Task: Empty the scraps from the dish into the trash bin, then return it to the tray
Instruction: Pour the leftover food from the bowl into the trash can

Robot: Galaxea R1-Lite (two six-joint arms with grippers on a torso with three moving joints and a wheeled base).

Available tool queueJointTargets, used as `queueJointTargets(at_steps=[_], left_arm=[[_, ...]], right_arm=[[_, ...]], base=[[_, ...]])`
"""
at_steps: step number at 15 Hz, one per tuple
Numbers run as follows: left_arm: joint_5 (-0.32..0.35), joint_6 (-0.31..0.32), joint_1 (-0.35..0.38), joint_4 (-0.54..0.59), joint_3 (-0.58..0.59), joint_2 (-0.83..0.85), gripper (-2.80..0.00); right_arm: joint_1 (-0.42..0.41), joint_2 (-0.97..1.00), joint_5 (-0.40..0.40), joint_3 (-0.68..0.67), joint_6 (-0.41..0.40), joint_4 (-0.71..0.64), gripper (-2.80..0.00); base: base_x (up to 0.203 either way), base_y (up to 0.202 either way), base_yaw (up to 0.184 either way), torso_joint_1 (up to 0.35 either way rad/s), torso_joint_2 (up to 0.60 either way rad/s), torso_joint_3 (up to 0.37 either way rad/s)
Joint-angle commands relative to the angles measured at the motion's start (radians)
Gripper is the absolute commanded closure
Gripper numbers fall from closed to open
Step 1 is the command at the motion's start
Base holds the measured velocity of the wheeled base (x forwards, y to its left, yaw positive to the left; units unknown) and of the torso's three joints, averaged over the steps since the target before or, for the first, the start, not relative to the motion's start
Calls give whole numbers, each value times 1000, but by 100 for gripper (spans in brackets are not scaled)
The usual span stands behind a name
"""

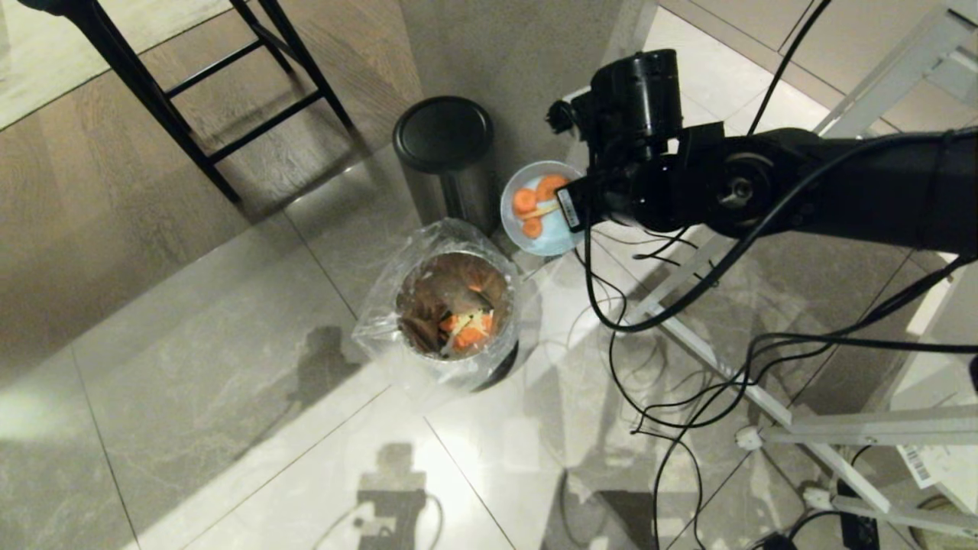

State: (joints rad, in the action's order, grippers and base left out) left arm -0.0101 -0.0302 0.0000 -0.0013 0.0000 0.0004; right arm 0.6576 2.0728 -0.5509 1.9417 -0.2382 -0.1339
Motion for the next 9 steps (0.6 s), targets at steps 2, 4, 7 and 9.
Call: queueJointTargets(at_steps=[2, 4, 7, 9], left_arm=[[-1, 0, 0, 0, 0, 0, 0], [-1, 0, 0, 0, 0, 0, 0], [-1, 0, 0, 0, 0, 1, 0], [-1, 0, 0, 0, 0, 1, 0]], right_arm=[[26, 26, -6, 0, -114, 105, 0], [41, 49, -6, 0, -240, 220, 0], [60, 100, -4, 0, -493, 465, 0], [78, 140, -3, 0, -600, 598, 0]], base=[[0, 0, 0, 0, 0, 0], [0, 0, 0, 0, 0, 0], [0, 0, 0, 0, 0, 0], [0, 0, 0, 0, 0, 0]])
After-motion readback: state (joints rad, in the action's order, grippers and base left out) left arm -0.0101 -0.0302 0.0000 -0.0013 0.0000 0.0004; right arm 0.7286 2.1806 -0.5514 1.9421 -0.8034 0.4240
